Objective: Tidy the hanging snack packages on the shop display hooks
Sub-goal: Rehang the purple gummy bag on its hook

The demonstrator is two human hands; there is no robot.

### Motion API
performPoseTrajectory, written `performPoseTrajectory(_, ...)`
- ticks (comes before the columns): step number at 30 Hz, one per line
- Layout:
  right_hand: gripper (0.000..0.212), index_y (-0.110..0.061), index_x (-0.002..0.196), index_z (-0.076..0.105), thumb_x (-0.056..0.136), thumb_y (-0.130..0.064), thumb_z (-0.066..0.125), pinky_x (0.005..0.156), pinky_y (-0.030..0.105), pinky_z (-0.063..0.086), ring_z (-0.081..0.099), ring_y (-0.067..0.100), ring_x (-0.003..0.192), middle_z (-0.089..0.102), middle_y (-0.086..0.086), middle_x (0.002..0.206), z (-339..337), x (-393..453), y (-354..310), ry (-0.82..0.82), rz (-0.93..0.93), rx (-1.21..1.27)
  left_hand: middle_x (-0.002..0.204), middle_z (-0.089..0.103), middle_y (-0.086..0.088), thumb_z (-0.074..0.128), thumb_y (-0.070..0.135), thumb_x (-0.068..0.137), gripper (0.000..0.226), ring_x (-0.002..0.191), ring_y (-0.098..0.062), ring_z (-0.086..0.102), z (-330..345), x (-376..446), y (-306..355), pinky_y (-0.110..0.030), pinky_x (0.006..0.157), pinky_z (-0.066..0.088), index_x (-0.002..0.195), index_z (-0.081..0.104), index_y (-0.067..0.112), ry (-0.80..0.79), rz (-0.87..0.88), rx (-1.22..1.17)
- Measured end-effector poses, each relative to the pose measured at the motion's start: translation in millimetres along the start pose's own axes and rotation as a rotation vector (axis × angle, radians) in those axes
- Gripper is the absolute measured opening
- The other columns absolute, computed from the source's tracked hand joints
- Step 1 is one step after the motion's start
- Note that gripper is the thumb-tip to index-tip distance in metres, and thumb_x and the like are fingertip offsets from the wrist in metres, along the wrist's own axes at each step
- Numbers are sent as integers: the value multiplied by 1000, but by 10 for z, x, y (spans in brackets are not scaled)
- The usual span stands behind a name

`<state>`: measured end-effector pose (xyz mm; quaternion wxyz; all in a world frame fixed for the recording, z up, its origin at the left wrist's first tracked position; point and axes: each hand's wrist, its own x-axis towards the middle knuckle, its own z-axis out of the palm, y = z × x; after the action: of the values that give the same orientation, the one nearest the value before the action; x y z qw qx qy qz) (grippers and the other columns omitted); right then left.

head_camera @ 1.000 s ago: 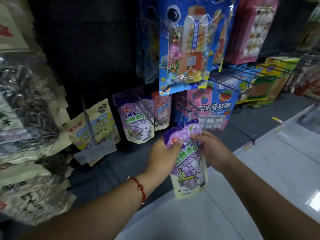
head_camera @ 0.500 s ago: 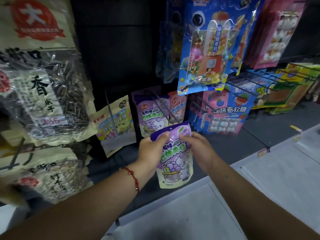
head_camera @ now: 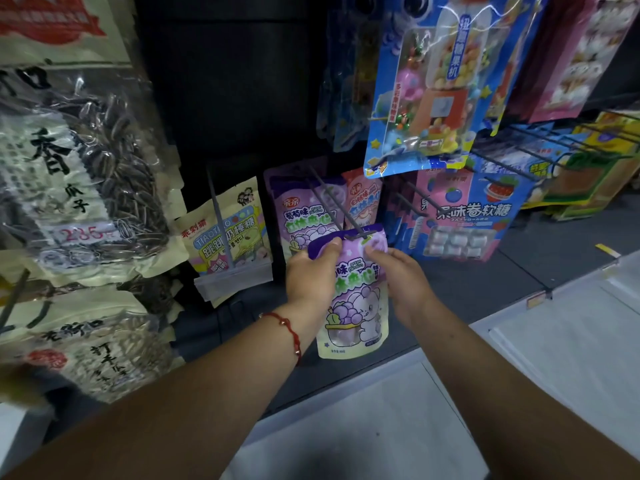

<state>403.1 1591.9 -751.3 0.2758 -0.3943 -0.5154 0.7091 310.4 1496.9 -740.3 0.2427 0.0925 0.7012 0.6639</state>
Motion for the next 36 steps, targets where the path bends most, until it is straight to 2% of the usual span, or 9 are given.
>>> performPoseTrajectory(4,47,2,98,64,81,-40,73,86,52,58,70,40,94,72,22,98,157,70,18,79,-118,-121,93,69,-1,70,44,89,32,87,-20,67,66,72,-10,-25,67,46,100,66,14,55,2,-51)
performPoseTrajectory(7,26,-9,81,58,90,-32,67,63,32,46,54,17,65,57,2,71,276,165,23,117,-176,-179,84,69,2,69,42,90,23,77,-17,65,113,139,30,-24,61,43,90,67,19,93,8,-62)
performPoseTrajectory(16,11,-18,95,60,98,-28,56,63,30,43,55,15,73,60,-3,81,483,448,111,124,-264,-208,97,68,4,47,78,76,56,93,-23,65,227,424,-54,-48,87,55,97,66,30,231,164,170)
performPoseTrajectory(20,8,-24,96,59,98,-31,57,65,26,44,58,10,76,61,-9,85,447,410,108,97,-286,-211,121,58,-1,59,54,91,38,112,-25,57,211,409,-75,-48,99,49,116,61,25,208,169,298)
performPoseTrajectory(23,6,-27,95,58,97,-34,58,67,25,43,59,9,81,61,-9,87,366,360,120,63,-269,-260,135,53,0,64,52,88,53,123,-24,52,109,379,-118,-48,105,45,133,47,29,164,131,294)
performPoseTrajectory(26,23,-22,115,56,96,-35,57,73,28,42,57,8,82,57,-13,90,257,271,129,24,-265,-401,144,48,-2,65,54,85,72,128,-30,51,-97,293,-199,-47,107,44,146,32,32,70,102,406)
performPoseTrajectory(30,60,-30,146,39,92,-45,59,96,31,40,52,10,117,56,-12,130,90,51,123,-65,-296,-721,166,9,-10,51,58,94,89,150,-36,16,-447,78,-318,-50,121,20,160,2,25,-149,109,952)
performPoseTrajectory(33,98,-25,158,16,79,-68,57,115,51,30,29,33,146,30,6,161,19,-105,118,-52,-239,-1031,167,-7,-12,46,59,96,86,153,-36,-1,-732,-57,-407,-52,123,6,160,-3,29,-279,237,1203)
performPoseTrajectory(36,107,-12,159,-3,88,-62,60,120,53,20,11,38,151,5,12,167,-15,-285,63,21,-129,-1206,167,-11,-14,43,61,97,86,153,-36,-1,-1076,-151,-532,-52,123,8,159,-7,30,-311,423,1434)
